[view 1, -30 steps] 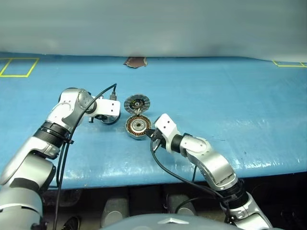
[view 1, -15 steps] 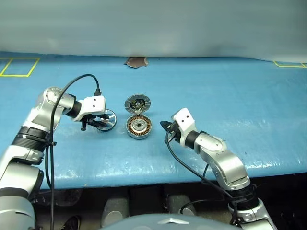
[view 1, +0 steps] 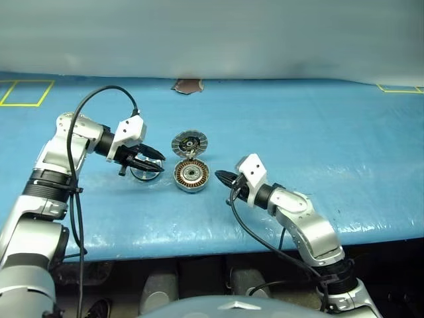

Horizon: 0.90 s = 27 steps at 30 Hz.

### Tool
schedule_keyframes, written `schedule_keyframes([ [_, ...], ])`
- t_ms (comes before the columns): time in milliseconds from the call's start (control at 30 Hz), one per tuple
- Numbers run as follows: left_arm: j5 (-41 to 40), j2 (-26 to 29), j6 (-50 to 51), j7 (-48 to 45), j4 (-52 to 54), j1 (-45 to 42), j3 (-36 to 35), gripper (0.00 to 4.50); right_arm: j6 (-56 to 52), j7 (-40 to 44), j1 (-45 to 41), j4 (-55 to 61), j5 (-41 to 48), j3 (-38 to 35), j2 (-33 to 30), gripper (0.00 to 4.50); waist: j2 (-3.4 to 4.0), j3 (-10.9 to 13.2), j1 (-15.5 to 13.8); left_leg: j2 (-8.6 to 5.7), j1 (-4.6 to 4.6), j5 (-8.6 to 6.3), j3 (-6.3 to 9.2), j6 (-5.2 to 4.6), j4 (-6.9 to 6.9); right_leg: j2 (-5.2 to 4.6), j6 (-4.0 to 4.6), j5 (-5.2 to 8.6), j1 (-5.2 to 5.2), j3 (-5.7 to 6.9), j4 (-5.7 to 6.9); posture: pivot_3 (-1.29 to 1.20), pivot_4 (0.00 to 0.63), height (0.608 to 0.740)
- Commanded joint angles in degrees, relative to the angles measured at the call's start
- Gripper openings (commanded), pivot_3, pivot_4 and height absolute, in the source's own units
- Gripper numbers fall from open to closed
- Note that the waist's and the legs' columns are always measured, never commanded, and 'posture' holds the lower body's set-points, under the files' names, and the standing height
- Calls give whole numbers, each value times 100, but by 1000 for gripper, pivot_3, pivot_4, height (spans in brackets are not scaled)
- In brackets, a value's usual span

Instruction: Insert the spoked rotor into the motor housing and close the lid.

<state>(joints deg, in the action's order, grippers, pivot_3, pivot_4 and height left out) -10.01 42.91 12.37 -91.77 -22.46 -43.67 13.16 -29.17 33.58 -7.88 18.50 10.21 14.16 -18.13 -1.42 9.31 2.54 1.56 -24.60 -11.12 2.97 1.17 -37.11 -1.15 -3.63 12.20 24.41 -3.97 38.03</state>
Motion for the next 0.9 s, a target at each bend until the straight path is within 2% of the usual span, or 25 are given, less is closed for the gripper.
schedule_keyframes([
  [33,-227,-58,145,-73,-49,-267,111,1646,191,234,-34,144,132,128,-16,0,0,0,6,0,0,0,0,0,0,0,0,0,0,0,0,0,150,740],
  [200,-247,-221,63,-73,-229,-475,359,1646,351,413,-66,134,89,295,-64,0,0,0,0,0,1,0,0,0,-1,1,0,0,-1,0,0,0,150,740],
  [533,-175,-624,-254,-73,-759,-855,618,1646,421,266,-30,141,-82,376,-32,0,0,0,-7,-1,0,0,1,0,-2,2,0,0,0,-1,0,0,150,740],
  [633,-206,-439,-284,-73,-795,-930,567,1646,426,171,38,200,-88,350,-12,0,0,0,4,-1,0,0,1,0,-1,2,0,0,0,-2,0,0,150,740],
  [767,-314,119,-320,-73,-682,-898,482,1646,400,79,125,279,-104,325,-42,0,0,0,42,1,0,0,1,0,1,2,0,0,2,-2,0,0,150,740],
  [900,147,558,-825,-14,-895,-803,351,1646,389,39,129,294,-93,321,-62,0,0,0,37,1,-1,0,1,0,1,2,1,1,2,-2,-1,0,150,740],
])
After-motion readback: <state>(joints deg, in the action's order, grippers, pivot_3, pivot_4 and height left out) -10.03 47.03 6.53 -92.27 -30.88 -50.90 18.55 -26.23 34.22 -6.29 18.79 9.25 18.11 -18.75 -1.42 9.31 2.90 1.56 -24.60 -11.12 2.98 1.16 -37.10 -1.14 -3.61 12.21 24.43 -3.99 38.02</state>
